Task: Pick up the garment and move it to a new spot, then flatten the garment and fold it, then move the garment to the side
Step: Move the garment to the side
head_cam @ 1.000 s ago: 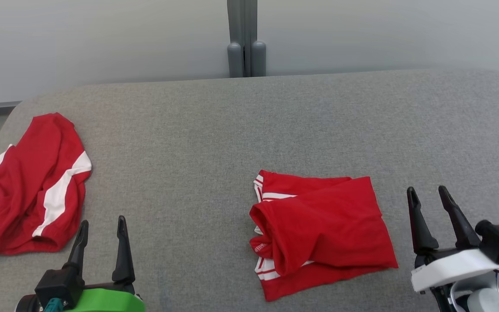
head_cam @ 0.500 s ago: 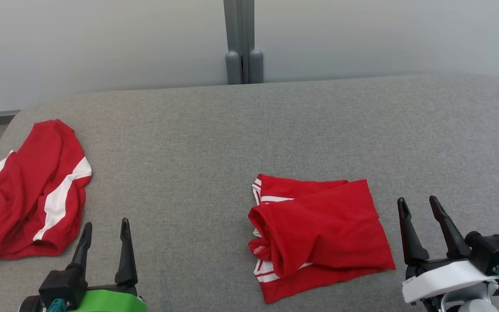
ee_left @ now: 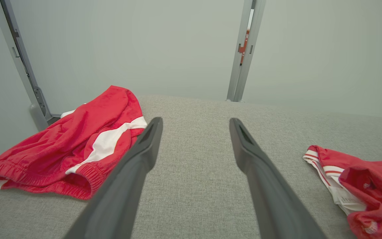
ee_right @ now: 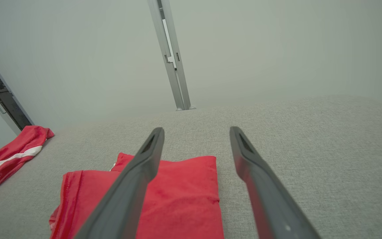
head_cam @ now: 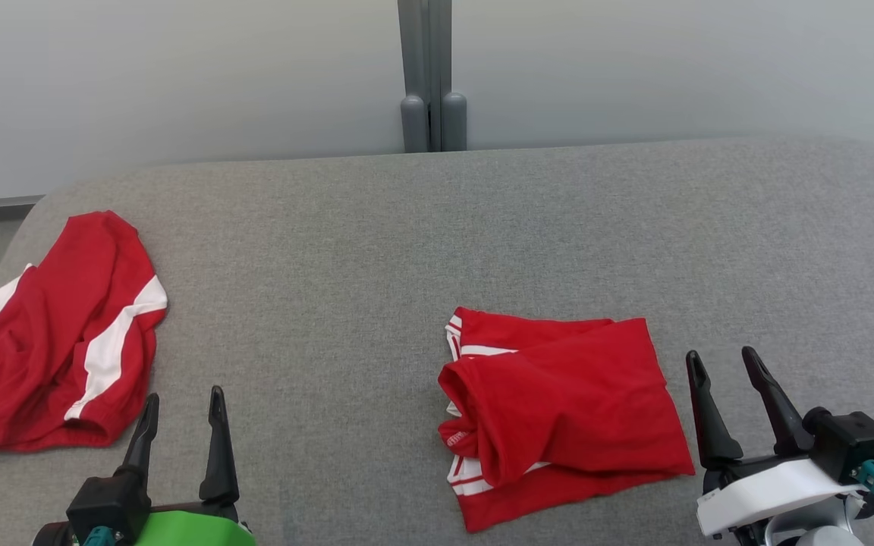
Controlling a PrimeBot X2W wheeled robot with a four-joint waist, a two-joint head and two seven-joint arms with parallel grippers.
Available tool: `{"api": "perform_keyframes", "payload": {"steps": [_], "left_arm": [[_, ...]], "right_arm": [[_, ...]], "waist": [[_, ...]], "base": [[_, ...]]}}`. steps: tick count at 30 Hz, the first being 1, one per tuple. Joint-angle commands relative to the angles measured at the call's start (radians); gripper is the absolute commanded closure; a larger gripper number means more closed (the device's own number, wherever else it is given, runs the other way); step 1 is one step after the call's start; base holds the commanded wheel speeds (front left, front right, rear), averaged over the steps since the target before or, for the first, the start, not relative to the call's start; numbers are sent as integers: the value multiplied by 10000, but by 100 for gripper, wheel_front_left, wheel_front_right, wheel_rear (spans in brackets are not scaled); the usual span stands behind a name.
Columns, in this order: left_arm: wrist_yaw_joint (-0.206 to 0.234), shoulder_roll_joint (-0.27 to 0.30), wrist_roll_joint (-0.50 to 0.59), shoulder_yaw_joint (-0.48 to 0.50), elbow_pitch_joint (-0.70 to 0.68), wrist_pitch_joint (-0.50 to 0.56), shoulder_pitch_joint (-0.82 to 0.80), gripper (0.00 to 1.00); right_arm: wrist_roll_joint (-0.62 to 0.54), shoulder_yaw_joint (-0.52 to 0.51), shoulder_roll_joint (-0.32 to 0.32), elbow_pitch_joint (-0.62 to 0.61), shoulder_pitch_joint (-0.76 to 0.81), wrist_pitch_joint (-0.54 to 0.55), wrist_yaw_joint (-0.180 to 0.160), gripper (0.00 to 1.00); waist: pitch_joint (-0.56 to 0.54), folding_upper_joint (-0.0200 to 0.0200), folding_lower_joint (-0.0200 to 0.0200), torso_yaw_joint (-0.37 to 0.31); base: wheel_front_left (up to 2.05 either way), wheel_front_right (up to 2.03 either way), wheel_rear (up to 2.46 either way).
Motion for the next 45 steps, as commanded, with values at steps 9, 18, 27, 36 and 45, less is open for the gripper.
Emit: {"api": "perform_keyframes", "payload": {"steps": [9, 18, 27, 36, 45], "left_arm": [[-51, 10, 195, 174, 52, -2, 80, 0], [-117, 10, 287, 279, 168, -2, 21, 0], [-89, 10, 334, 257, 188, -2, 70, 0], [-100, 10, 396, 330, 169, -2, 36, 0], [-59, 10, 436, 333, 118, -2, 98, 0]], "right_arm": [[-110, 99, 6, 89, 9, -42, -6, 0], [-132, 136, 21, 101, -3, -42, -6, 0], [-161, 158, 23, 107, 42, -42, -6, 0], [-173, 120, 26, 122, 52, -43, -6, 0], [-183, 107, 22, 144, 68, -43, -6, 0]], "waist": [[-38, 0, 0, -5], [-55, 0, 0, -14], [-49, 0, 0, -22], [-50, 0, 0, -29], [-44, 0, 0, -51]], "base": [[0, 0, 0], [0, 0, 0], [0, 0, 0], [0, 0, 0], [0, 0, 0]]}}
